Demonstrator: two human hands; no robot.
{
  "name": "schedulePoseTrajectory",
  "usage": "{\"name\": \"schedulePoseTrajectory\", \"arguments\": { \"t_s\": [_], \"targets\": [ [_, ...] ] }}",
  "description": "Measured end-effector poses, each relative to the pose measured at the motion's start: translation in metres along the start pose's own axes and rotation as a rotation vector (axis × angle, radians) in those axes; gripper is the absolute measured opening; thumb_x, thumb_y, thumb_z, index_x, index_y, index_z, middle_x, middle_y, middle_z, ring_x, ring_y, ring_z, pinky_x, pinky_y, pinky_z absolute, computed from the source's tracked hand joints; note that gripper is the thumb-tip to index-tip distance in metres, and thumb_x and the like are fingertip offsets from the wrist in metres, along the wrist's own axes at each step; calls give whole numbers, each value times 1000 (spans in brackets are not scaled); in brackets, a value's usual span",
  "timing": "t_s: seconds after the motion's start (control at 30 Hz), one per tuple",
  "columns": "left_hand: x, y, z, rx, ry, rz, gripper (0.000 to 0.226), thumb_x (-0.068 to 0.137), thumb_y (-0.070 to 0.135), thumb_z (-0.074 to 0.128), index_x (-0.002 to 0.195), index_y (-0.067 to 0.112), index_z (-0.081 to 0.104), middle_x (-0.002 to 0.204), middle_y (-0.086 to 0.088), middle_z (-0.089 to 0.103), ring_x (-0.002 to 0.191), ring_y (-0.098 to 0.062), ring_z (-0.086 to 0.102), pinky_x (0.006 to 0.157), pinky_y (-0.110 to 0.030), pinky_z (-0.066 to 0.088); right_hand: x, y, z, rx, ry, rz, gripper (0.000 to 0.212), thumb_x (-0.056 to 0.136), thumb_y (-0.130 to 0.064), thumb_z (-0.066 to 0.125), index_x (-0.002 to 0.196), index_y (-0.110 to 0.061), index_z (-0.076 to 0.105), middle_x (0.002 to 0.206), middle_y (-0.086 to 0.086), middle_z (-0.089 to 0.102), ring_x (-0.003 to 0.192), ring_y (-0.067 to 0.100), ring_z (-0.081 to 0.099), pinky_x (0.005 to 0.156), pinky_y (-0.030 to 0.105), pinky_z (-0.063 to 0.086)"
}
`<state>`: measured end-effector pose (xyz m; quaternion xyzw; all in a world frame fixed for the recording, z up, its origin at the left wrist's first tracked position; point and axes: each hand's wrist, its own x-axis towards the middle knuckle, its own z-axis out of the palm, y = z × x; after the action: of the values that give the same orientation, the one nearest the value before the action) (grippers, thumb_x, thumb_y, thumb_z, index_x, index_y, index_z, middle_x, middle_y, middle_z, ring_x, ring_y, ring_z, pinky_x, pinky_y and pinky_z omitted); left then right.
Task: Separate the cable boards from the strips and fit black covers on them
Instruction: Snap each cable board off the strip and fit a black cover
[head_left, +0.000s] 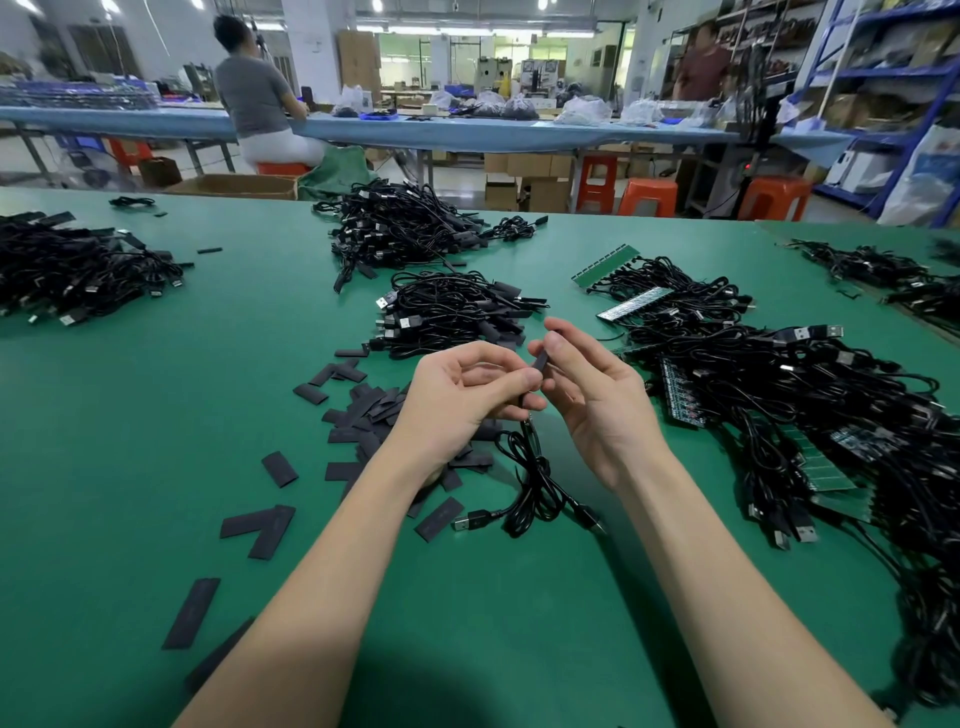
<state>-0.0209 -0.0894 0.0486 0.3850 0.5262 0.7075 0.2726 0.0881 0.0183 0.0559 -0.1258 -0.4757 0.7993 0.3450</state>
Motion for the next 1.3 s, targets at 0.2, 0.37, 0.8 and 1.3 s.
{"name": "schedulePoseTrajectory", "arguments": {
  "t_s": [0.2,0.37,0.8,1.3],
  "targets": [
    [1,-1,0,14,3,1,7,85,6,78,87,9,71,89,-19,76,75,-23,76,62,-21,57,0,-2,0,-15,36,-2,15,92,-6,68,104,-11,74,90,6,74,63,10,59,69,17,54],
    [4,-4,-4,160,2,-22,9,85,15,80,89,16,72,88,-12,77,82,-16,73,70,-25,59,1,-2,3,-87,99,-79,17,87,-5,74,99,-17,77,83,0,73,70,9,65,66,19,54],
    [1,-9,-10,342,-216,-229,27,77,38,83,98,22,75,102,-13,75,94,-18,71,103,-44,52,4,-3,2,-193,124,-214,29,87,-7,77,112,-21,74,79,-3,73,76,8,66,70,24,56],
    [24,2,4,275,22,-115,25,89,20,76,108,13,60,99,-10,75,81,-19,76,72,-25,55,17,0,-31,101,412,49,36,97,-39,64,128,-21,56,105,1,76,73,13,72,63,22,58]
  ]
}}
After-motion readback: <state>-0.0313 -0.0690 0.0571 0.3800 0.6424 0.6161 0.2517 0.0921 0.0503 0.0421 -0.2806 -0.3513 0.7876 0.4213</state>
